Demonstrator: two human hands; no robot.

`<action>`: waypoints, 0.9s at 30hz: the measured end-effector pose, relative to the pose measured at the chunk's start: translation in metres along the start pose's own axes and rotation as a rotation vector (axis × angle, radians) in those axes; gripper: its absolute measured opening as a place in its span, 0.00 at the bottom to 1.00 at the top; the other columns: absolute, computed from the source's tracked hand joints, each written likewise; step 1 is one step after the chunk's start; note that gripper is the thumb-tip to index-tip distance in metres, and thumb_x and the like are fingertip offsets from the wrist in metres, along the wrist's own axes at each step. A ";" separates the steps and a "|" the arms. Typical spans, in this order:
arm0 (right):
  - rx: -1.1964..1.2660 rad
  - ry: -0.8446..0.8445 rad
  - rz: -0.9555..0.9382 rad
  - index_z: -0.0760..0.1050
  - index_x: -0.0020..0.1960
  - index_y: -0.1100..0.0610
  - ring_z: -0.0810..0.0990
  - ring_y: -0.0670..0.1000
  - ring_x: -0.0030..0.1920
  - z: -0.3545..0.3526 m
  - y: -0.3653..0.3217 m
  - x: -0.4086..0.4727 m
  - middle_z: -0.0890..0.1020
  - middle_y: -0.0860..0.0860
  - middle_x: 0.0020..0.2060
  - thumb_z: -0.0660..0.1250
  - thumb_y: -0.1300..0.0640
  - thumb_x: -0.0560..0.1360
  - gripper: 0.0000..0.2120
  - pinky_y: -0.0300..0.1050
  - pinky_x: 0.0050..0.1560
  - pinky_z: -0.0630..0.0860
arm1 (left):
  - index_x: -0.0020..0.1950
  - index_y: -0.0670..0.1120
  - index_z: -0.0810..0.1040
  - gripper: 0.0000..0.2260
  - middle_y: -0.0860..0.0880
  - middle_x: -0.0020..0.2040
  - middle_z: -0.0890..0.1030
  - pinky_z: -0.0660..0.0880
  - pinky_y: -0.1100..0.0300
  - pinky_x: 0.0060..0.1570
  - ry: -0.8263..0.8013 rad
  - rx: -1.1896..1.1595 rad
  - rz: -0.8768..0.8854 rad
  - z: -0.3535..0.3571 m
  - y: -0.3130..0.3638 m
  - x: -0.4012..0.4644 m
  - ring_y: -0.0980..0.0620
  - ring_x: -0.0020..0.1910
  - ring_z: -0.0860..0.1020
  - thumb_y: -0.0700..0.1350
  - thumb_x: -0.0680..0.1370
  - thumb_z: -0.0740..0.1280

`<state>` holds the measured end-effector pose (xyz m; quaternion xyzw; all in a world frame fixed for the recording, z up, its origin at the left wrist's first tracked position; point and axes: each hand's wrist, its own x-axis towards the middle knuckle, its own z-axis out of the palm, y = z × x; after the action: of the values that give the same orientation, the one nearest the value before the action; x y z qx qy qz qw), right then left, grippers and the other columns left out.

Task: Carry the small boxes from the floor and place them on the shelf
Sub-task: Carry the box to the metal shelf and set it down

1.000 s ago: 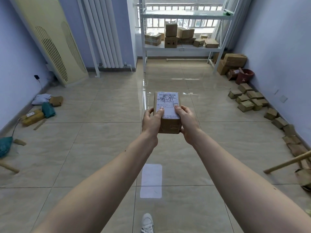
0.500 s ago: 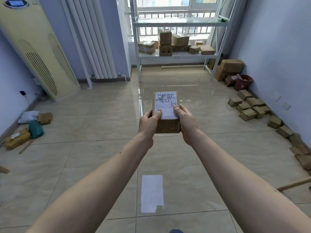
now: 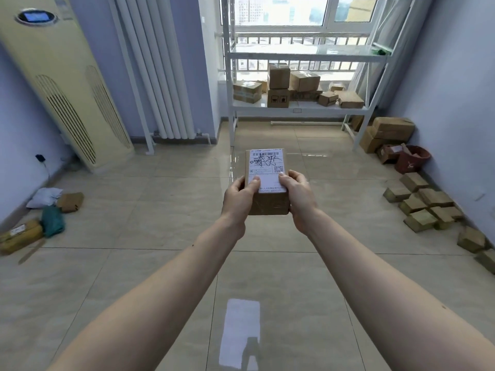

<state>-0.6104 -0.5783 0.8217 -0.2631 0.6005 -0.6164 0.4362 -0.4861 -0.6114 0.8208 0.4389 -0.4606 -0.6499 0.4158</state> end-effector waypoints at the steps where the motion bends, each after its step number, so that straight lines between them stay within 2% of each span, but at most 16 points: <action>1: -0.004 0.018 0.007 0.68 0.63 0.53 0.82 0.54 0.54 0.002 -0.001 0.016 0.81 0.54 0.58 0.65 0.52 0.78 0.16 0.50 0.48 0.79 | 0.56 0.50 0.81 0.08 0.44 0.57 0.84 0.80 0.54 0.47 0.001 0.002 -0.001 0.002 0.002 0.014 0.42 0.57 0.82 0.47 0.79 0.66; 3: -0.003 0.034 0.014 0.67 0.62 0.53 0.81 0.56 0.58 0.006 -0.004 0.045 0.80 0.56 0.60 0.66 0.51 0.77 0.16 0.53 0.53 0.78 | 0.59 0.48 0.81 0.10 0.44 0.56 0.85 0.80 0.55 0.46 0.009 0.006 -0.002 0.006 0.006 0.042 0.43 0.57 0.82 0.48 0.79 0.66; 7: 0.005 0.020 0.019 0.68 0.64 0.55 0.82 0.55 0.55 0.020 -0.010 0.105 0.81 0.55 0.59 0.66 0.50 0.77 0.18 0.47 0.42 0.76 | 0.59 0.49 0.80 0.10 0.45 0.55 0.85 0.79 0.55 0.46 0.018 0.012 -0.002 0.008 0.014 0.102 0.45 0.56 0.83 0.48 0.79 0.66; 10: 0.015 0.021 0.008 0.68 0.64 0.55 0.82 0.55 0.56 0.034 -0.014 0.153 0.81 0.55 0.60 0.66 0.51 0.77 0.18 0.47 0.43 0.76 | 0.55 0.51 0.81 0.07 0.46 0.55 0.85 0.80 0.53 0.49 0.013 0.022 0.005 0.007 0.024 0.151 0.45 0.56 0.83 0.48 0.79 0.66; 13: 0.054 0.017 -0.004 0.67 0.66 0.56 0.82 0.53 0.51 0.054 -0.025 0.198 0.82 0.53 0.56 0.65 0.52 0.79 0.18 0.46 0.42 0.77 | 0.56 0.52 0.80 0.07 0.46 0.56 0.85 0.79 0.55 0.46 -0.014 0.040 0.025 0.004 0.037 0.202 0.45 0.56 0.82 0.48 0.79 0.66; 15: 0.059 0.027 -0.018 0.67 0.66 0.56 0.83 0.54 0.52 0.066 -0.032 0.226 0.82 0.53 0.55 0.66 0.52 0.78 0.19 0.49 0.46 0.79 | 0.59 0.50 0.80 0.09 0.46 0.56 0.85 0.79 0.56 0.44 -0.035 0.042 0.030 0.001 0.048 0.234 0.46 0.56 0.83 0.48 0.80 0.66; 18: 0.064 0.054 -0.032 0.67 0.66 0.56 0.82 0.57 0.58 0.084 -0.039 0.270 0.82 0.54 0.55 0.66 0.51 0.77 0.20 0.56 0.57 0.78 | 0.62 0.48 0.79 0.12 0.48 0.55 0.85 0.77 0.63 0.38 -0.058 0.058 0.040 -0.001 0.065 0.281 0.50 0.51 0.83 0.48 0.80 0.65; 23: 0.057 0.077 -0.030 0.68 0.66 0.56 0.82 0.54 0.53 0.106 -0.047 0.338 0.82 0.52 0.53 0.66 0.52 0.78 0.19 0.52 0.54 0.78 | 0.63 0.47 0.79 0.12 0.48 0.55 0.85 0.77 0.66 0.34 -0.076 0.067 0.021 -0.003 0.077 0.355 0.51 0.50 0.82 0.47 0.80 0.65; 25: 0.051 0.074 -0.028 0.68 0.66 0.56 0.81 0.52 0.52 0.114 -0.049 0.367 0.82 0.50 0.51 0.65 0.53 0.79 0.18 0.50 0.52 0.77 | 0.63 0.48 0.79 0.12 0.48 0.55 0.85 0.77 0.66 0.35 -0.079 0.072 0.013 -0.003 0.078 0.386 0.52 0.50 0.82 0.47 0.80 0.65; 27: 0.038 0.080 -0.025 0.68 0.67 0.57 0.81 0.52 0.52 0.121 -0.051 0.399 0.82 0.50 0.53 0.65 0.53 0.79 0.19 0.49 0.52 0.76 | 0.63 0.47 0.79 0.13 0.48 0.55 0.85 0.77 0.63 0.41 -0.076 0.081 0.011 -0.001 0.078 0.421 0.52 0.50 0.82 0.46 0.80 0.66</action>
<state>-0.7113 -0.9861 0.8080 -0.2374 0.6022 -0.6431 0.4092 -0.5872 -1.0274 0.8173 0.4275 -0.5044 -0.6447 0.3836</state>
